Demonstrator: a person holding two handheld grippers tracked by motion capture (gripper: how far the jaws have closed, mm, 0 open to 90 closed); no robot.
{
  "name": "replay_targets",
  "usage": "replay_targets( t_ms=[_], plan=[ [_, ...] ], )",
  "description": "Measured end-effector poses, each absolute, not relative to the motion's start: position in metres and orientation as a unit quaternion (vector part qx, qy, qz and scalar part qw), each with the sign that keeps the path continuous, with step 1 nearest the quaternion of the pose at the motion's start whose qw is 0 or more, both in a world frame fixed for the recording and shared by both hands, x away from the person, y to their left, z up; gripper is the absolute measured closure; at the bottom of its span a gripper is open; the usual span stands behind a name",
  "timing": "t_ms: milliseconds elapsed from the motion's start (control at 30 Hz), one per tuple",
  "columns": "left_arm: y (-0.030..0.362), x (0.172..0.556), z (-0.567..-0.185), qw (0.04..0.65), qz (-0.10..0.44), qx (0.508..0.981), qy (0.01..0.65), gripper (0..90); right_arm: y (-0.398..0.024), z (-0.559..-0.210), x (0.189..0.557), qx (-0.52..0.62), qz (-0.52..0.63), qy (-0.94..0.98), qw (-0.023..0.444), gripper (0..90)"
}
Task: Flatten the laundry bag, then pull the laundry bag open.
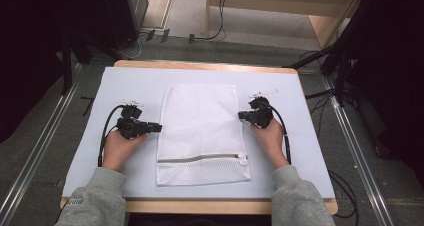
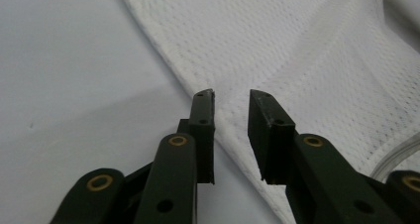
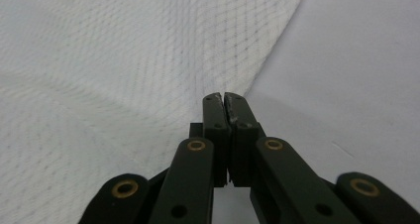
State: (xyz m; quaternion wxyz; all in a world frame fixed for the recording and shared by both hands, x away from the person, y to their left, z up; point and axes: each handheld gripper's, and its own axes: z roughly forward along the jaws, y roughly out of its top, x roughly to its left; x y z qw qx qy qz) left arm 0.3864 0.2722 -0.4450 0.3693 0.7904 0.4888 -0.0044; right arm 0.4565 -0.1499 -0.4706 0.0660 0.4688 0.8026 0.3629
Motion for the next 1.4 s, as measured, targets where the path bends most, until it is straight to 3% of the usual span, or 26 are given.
replay_targets(
  t_ms=[233, 367, 433, 567, 767, 933, 1400],
  plan=[
    [0.269, 0.385, -0.444, 0.368, 0.005, 0.797, 0.479, 62.6, -0.148, -0.468, 0.457, 0.47, 0.375, 0.795, 0.078, 85.7],
    [0.27, 0.384, -0.444, 0.368, 0.01, 0.795, 0.482, 60.2, -0.147, -0.471, 0.459, 0.473, 0.381, 0.79, 0.076, 71.3],
    [0.27, 0.384, -0.444, 0.368, 0.01, 0.795, 0.483, 59.6, -0.145, -0.473, 0.461, 0.472, 0.379, 0.792, 0.082, 72.2],
    [0.271, 0.384, -0.444, 0.368, 0.013, 0.794, 0.485, 58.3, -0.139, -0.472, 0.464, 0.466, 0.364, 0.801, 0.099, 88.8],
    [0.274, 0.382, -0.444, 0.367, 0.018, 0.793, 0.486, 55.4, -0.136, -0.472, 0.474, 0.473, 0.365, 0.796, 0.097, 90.0],
    [0.278, 0.378, -0.439, 0.387, 0.022, 0.784, 0.484, 50.4, -0.137, -0.471, 0.477, 0.469, 0.373, 0.796, 0.081, 74.7],
    [0.27, 0.374, -0.435, 0.399, 0.002, 0.785, 0.474, 43.9, -0.142, -0.456, 0.46, 0.452, 0.392, 0.798, 0.071, 59.6]
  ],
)
